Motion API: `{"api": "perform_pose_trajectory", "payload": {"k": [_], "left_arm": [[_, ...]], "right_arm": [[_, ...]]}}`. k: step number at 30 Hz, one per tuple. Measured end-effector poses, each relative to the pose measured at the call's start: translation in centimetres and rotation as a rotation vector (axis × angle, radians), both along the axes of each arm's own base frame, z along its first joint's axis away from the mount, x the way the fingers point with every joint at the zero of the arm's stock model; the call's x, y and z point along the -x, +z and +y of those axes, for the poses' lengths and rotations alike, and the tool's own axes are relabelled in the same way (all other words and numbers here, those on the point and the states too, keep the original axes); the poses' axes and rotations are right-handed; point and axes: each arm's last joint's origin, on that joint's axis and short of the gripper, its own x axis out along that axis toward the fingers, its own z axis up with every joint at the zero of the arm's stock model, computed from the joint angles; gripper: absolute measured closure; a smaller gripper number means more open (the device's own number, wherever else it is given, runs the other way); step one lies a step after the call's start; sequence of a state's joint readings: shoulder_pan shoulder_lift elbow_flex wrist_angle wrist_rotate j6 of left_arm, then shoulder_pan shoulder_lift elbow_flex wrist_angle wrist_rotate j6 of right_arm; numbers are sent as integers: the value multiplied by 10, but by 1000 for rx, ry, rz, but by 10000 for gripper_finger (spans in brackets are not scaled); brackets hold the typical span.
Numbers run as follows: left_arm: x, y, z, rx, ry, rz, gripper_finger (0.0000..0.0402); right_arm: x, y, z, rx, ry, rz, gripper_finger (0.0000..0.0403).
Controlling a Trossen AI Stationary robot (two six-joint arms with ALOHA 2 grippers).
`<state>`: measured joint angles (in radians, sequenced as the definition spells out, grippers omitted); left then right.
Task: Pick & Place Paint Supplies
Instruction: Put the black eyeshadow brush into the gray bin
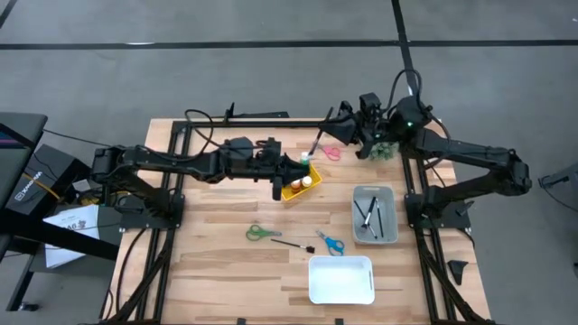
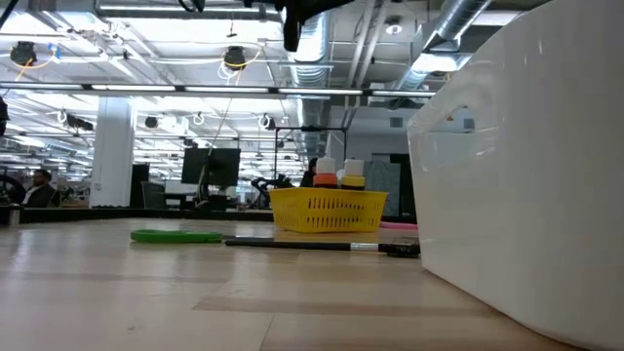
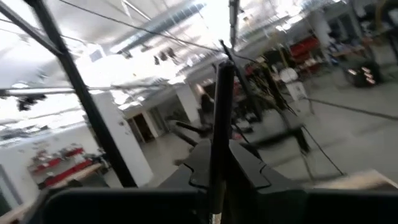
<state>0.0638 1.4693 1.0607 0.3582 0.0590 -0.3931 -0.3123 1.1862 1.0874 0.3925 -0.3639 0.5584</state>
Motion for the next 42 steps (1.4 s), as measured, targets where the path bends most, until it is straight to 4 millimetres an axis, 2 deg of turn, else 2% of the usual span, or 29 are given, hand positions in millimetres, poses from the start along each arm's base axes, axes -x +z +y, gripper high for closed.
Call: {"api": "perform_pose_trajectory", "payload": {"k": [4, 9, 17, 21, 35, 37, 42], "left_arm": [[1, -6, 0, 3, -2, 62, 328], [2, -10, -1, 5, -2, 117, 330], [4, -8, -1, 3, -2, 106, 336], [4, -8, -1, 3, -2, 106, 337], [4, -8, -1, 5, -2, 106, 345], [4, -7, -1, 6, -2, 104, 347], [4, -7, -1, 7, -2, 104, 348]], "right_arm": [[13, -5, -4, -11, -39, 120, 385], [29, -27, 0, -81, -90, 416, 385], [52, -75, 31, -254, -12, 1006, 385], [61, -94, 49, -285, 6, 1211, 381], [71, -126, 81, -338, -53, 1431, 386], [77, -137, 84, -323, -87, 1501, 386], [86, -179, 84, -380, -151, 1612, 386]]}}
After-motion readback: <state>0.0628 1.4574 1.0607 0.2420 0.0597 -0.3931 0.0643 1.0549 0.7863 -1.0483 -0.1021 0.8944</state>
